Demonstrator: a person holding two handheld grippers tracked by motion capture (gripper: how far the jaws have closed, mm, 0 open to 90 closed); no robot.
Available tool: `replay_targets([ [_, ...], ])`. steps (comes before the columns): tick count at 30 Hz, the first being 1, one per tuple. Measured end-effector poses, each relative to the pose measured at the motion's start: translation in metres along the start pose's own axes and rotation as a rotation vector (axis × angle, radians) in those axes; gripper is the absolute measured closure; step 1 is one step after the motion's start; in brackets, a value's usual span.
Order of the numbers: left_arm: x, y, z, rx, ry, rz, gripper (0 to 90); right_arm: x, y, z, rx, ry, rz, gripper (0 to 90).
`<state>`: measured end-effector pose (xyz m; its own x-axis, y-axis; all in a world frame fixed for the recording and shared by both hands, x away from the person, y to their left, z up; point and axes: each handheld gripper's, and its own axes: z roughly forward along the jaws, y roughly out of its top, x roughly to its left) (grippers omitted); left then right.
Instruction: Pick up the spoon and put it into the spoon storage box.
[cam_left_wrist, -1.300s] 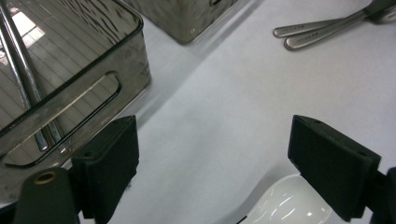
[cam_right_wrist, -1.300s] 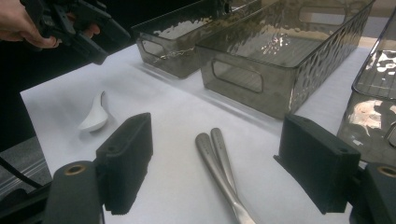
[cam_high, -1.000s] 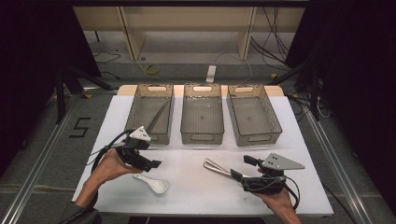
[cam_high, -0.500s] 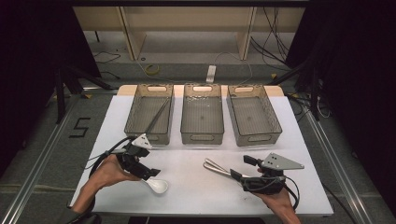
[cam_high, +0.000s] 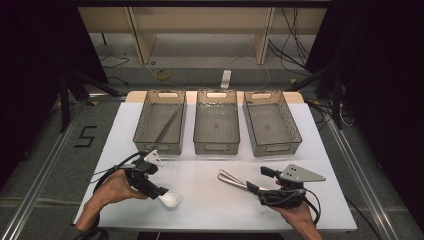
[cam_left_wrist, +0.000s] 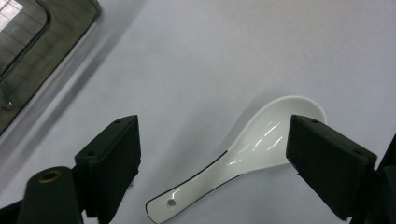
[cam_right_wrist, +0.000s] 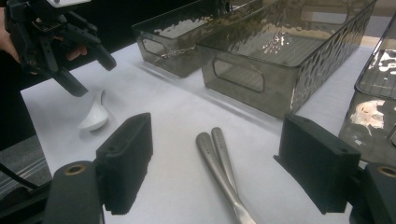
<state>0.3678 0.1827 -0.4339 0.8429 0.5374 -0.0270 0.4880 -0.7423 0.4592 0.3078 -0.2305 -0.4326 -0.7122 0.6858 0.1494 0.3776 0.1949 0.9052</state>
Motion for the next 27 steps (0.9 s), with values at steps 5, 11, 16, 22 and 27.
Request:
replay_targets([
  [5,0.001,-0.007,0.003,0.055,0.004,0.017,19.7,0.002,0.001,0.001,0.009,0.002,-0.010,26.8],
  [11,-0.002,-0.013,0.006,0.105,-0.003,0.049,21.3,0.003,0.001,0.001,0.008,0.002,-0.013,26.8],
  [16,0.000,-0.017,0.011,0.139,0.003,0.055,22.7,0.004,0.000,0.002,0.014,0.004,-0.013,26.8],
  [22,0.000,-0.019,0.015,0.153,0.010,0.067,25.6,0.003,0.000,0.002,0.014,0.004,-0.014,26.8],
  [27,0.000,-0.019,0.020,0.187,0.018,0.107,30.3,0.004,0.000,0.003,0.015,0.007,-0.016,26.8],
])
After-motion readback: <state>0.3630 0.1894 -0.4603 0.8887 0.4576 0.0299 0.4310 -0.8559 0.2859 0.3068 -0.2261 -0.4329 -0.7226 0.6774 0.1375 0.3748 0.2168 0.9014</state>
